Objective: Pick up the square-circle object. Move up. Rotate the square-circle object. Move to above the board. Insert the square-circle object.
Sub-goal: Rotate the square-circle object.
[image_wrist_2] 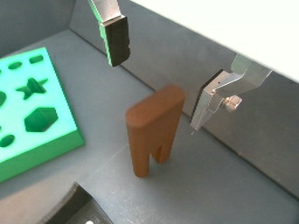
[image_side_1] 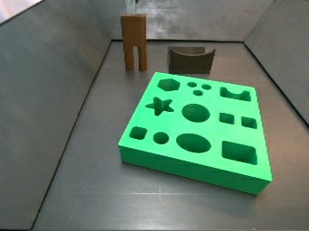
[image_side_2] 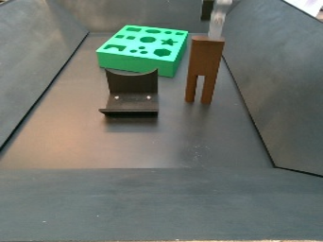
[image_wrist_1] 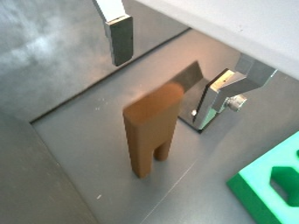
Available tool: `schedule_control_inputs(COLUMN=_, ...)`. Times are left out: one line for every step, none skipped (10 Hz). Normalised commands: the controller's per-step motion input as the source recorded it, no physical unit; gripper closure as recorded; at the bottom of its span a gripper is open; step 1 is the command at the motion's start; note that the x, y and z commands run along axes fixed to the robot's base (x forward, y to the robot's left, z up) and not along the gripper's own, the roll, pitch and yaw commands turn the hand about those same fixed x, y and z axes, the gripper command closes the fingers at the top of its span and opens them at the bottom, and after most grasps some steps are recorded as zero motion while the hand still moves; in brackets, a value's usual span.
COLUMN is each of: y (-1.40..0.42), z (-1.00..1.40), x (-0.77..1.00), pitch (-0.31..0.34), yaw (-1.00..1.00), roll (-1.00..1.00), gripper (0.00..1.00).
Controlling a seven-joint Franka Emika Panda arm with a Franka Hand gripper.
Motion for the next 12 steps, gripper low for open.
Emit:
schedule_control_inputs(y=0.08, z=0.0, x=0.0, pitch=0.013, yaw=1.0, roll=0.0, gripper=0.0)
schedule_control_inputs(y=0.07, z=-0.08, x=0.02, pitch=0.013, yaw=1.0, roll=0.0, gripper=0.0)
schedule_control_inputs(y=0.04, z=-0.05, x=0.03, pitch=0.011, yaw=1.0, roll=0.0, gripper=0.0)
schedule_control_inputs(y=0.03, z=-0.03, x=0.03, pitch=0.011, yaw=1.0, roll=0.0, gripper=0.0)
schedule_control_inputs(y=0.02, z=-0.03, x=0.03, pitch=0.011, yaw=1.0, roll=0.0, gripper=0.0)
schedule_control_inputs(y=0.02, z=-0.03, x=0.03, pitch=0.012, yaw=1.0, roll=0.0, gripper=0.0)
schedule_control_inputs(y=0.02, z=-0.03, x=0.03, pitch=0.012, yaw=1.0, roll=0.01, gripper=0.0)
schedule_control_inputs(y=0.02, z=-0.03, x=0.03, pitch=0.013, yaw=1.0, roll=0.01, gripper=0.0)
schedule_control_inputs(y=0.01, z=-0.03, x=0.03, pitch=0.013, yaw=1.0, roll=0.01, gripper=0.0)
schedule_control_inputs(y=0.01, z=-0.03, x=0.03, pitch=0.014, yaw=1.0, roll=0.01, gripper=0.0)
schedule_control_inputs(y=0.01, z=-0.03, x=0.03, pitch=0.015, yaw=1.0, roll=0.01, gripper=0.0)
schedule_control_inputs(y=0.01, z=-0.03, x=0.03, pitch=0.017, yaw=1.0, roll=0.01, gripper=0.0)
